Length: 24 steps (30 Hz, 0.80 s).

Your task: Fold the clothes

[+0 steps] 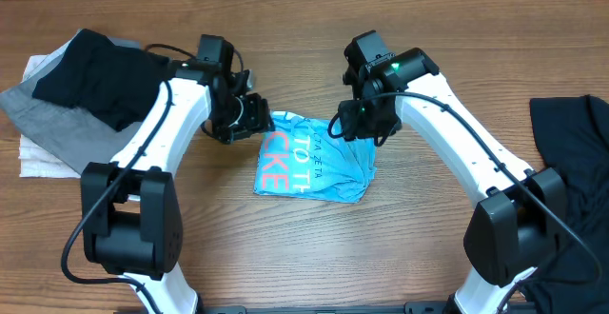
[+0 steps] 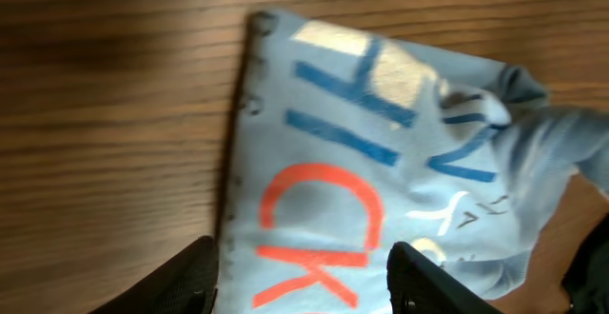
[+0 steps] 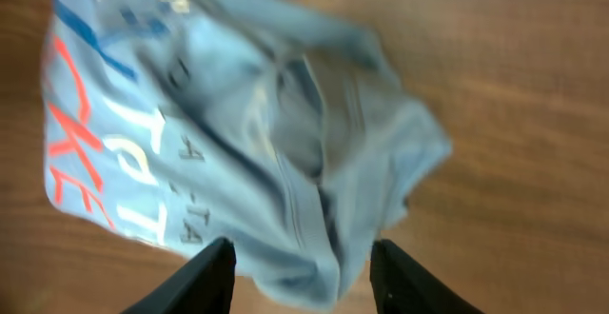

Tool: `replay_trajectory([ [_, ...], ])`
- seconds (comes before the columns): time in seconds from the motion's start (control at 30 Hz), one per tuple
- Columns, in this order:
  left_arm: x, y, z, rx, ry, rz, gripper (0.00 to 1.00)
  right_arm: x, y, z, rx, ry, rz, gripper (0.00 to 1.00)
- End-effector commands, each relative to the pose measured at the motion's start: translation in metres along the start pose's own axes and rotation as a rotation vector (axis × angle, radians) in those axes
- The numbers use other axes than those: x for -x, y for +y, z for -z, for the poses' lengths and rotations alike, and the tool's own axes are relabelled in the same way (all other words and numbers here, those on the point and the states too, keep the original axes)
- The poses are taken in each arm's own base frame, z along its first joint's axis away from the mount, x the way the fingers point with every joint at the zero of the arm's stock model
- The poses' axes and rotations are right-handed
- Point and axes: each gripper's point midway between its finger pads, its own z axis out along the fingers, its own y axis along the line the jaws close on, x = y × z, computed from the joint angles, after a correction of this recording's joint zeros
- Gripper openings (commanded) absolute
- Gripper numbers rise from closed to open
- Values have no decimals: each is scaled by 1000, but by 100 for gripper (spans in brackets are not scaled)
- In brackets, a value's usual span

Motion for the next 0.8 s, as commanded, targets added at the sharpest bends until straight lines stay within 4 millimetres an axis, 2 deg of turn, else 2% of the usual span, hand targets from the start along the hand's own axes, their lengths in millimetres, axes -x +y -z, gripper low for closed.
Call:
replay_trajectory([
  [0.0,4,-24,5,-40,-34,-77,61,2,-2,-11,-1,-8,41,50],
  [0.2,10,-39,-5,-24,-77,-133,64,3,-7,-42,-12,17,62,47],
  [0.33,9,-43,-13,-1,-77,-157,64,12,-9,-58,-21,1,63,37],
  [0.37,8,-42,-15,9,-73,-160,64,15,-12,-60,-32,-8,63,31],
  [0.43,4,-41,-21,25,-54,-162,65,19,-17,-61,-58,-22,55,11],
  [0.47,2,-40,-25,31,-41,-160,65,20,-19,-61,-63,-27,49,4],
  [0.53,-3,-37,-33,40,-10,-154,64,21,-30,-60,-101,-32,14,4],
  [0.63,-15,-28,-46,64,58,-133,62,19,-63,-54,-222,-41,-160,4],
  [0.77,-31,-17,-61,95,147,-105,58,20,-88,-50,-247,-41,-264,4],
])
